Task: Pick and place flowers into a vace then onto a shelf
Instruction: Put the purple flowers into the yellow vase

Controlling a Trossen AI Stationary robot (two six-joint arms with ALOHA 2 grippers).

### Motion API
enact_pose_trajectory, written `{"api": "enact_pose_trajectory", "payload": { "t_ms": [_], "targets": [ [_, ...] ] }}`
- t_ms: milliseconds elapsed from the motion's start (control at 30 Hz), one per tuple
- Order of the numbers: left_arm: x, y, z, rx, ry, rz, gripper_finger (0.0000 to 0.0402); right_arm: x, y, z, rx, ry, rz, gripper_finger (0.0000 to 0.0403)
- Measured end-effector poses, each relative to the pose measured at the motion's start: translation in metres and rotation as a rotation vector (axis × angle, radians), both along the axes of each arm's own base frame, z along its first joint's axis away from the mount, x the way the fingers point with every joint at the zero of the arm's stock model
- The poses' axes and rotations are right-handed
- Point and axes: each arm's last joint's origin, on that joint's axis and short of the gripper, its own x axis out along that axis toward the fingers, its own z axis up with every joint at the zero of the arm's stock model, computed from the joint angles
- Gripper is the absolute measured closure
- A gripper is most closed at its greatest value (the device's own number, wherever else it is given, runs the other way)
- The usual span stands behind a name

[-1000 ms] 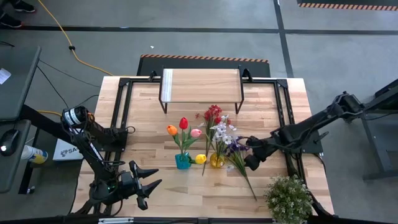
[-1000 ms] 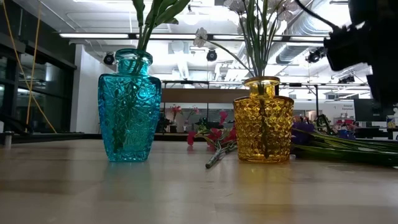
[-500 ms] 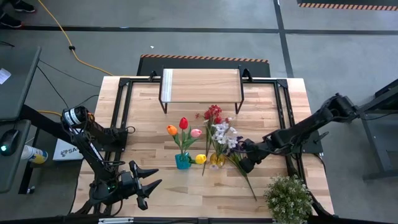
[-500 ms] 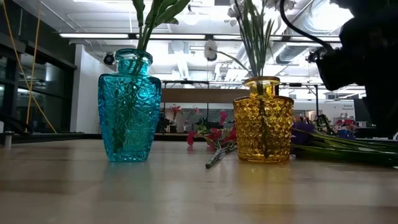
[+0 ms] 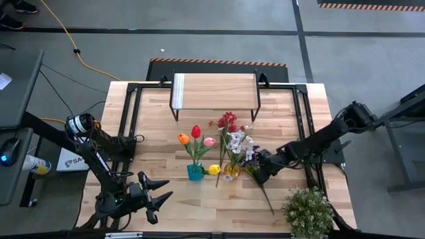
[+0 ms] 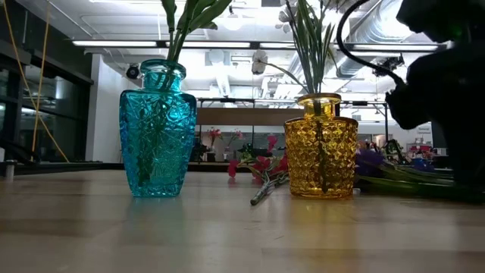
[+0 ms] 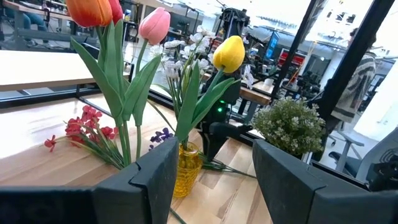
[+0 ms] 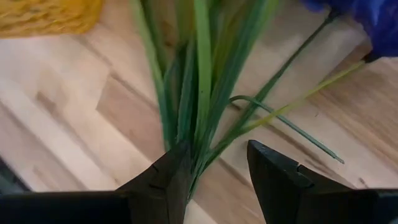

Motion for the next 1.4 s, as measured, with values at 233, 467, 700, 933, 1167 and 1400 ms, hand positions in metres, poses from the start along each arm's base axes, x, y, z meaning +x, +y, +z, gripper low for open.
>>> {"api": "enact_pose_trajectory", "payload": {
  "t_ms": [233, 467, 700, 933, 1167, 1400],
  "targets": [
    [0.0, 0.0, 0.0, 0.0, 0.0, 0.0, 0.0163, 0.004, 0.001, -0.006, -0.005, 0.008, -0.02, 0.0254],
    [0.0, 0.0, 0.0, 0.001, 0.0, -0.004, 0.0163, 0.008, 0.0, -0.005, -0.067, -0.06, -0.041, 0.0254],
    [0.0, 0.0, 0.0, 0.001, 0.0, -0.003, 0.0163, 0.003, -0.002, -0.007, -0.08, 0.002, -0.101, 0.0255],
    [0.0, 0.0, 0.0, 0.0, -0.001, -0.003, 0.0163, -0.002, -0.004, -0.01, -0.102, 0.067, -0.114, 0.0287],
    [0.0, 0.0, 0.0, -0.001, -0.003, -0.01, 0.0163, -0.006, -0.006, -0.011, -0.133, 0.102, -0.118, 0.0347],
    [0.0, 0.0, 0.0, -0.001, -0.003, -0.011, 0.0163, -0.008, -0.008, -0.012, -0.161, 0.121, -0.114, 0.0396]
  ]
}}
